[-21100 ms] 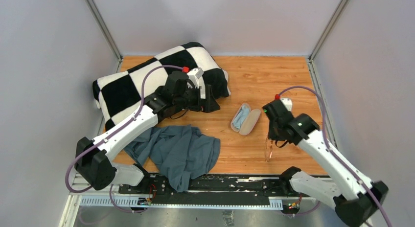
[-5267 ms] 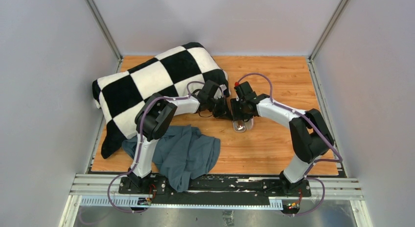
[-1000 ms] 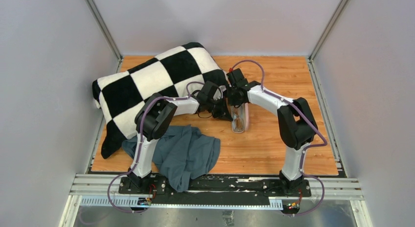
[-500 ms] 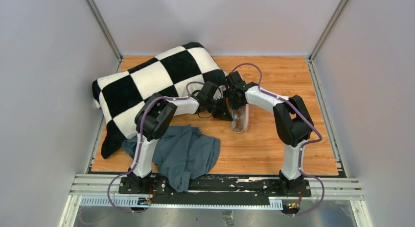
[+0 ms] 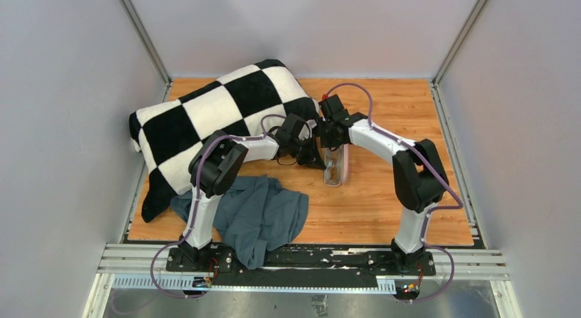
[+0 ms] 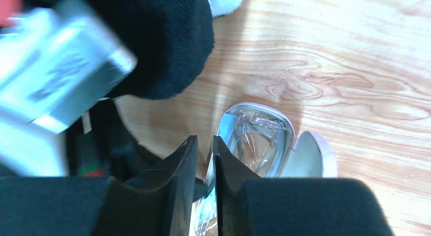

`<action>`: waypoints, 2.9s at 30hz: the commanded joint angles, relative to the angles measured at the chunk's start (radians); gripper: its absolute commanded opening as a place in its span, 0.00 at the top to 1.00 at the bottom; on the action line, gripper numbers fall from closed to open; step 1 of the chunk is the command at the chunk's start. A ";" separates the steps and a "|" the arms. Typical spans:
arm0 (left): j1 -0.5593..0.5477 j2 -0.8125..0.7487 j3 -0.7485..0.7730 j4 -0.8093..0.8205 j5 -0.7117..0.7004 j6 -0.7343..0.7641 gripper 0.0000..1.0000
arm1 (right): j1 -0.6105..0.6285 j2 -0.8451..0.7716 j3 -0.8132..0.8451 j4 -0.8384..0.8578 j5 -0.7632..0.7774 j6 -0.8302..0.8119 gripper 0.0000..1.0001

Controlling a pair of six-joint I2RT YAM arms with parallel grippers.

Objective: Organize the sunglasses
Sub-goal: Place the sunglasses in the sunglasses case, then close the sunglasses case at the center of the board.

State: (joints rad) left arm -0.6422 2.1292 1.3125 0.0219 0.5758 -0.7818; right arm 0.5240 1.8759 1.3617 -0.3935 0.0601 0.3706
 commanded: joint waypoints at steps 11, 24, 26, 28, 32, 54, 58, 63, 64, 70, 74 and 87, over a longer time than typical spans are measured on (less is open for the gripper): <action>0.009 0.014 -0.018 -0.030 0.000 -0.006 1.00 | -0.139 -0.476 -0.322 0.000 -0.009 -0.003 0.63; 0.008 0.015 -0.019 -0.029 0.001 -0.008 1.00 | -0.246 -0.480 -0.420 0.065 -0.250 0.001 0.65; 0.008 0.015 -0.018 -0.029 0.002 -0.008 1.00 | -0.252 -0.472 -0.431 0.087 -0.272 0.011 0.67; 0.009 0.015 -0.016 -0.031 0.002 -0.008 1.00 | -0.262 -0.462 -0.441 0.109 -0.301 0.023 0.67; 0.008 0.017 -0.017 -0.031 0.002 -0.008 1.00 | -0.269 -0.435 -0.443 0.139 -0.353 0.036 0.68; 0.008 0.028 0.002 -0.035 0.009 -0.008 1.00 | -0.213 -0.297 -0.470 0.248 -0.468 0.110 0.79; 0.008 0.030 0.005 -0.038 0.008 -0.007 1.00 | -0.203 -0.276 -0.476 0.259 -0.469 0.117 0.79; 0.008 0.021 0.005 -0.048 0.006 -0.001 1.00 | -0.198 -0.266 -0.483 0.266 -0.464 0.118 0.80; 0.008 0.019 0.005 -0.050 0.006 0.001 1.00 | -0.199 -0.267 -0.482 0.264 -0.462 0.117 0.80; 0.009 -0.033 0.020 -0.136 -0.040 0.062 1.00 | -0.199 -0.259 -0.468 0.241 -0.444 0.105 0.80; 0.009 -0.073 0.029 -0.196 -0.081 0.104 0.98 | -0.199 -0.228 -0.467 0.233 -0.424 0.096 0.80; 0.004 -0.203 0.006 -0.271 -0.122 0.206 0.68 | -0.198 -0.198 -0.457 0.205 -0.373 0.074 0.79</action>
State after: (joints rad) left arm -0.6407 2.0270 1.3273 -0.1871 0.4416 -0.6460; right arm 0.3149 1.6314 0.9222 -0.0704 -0.4538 0.4957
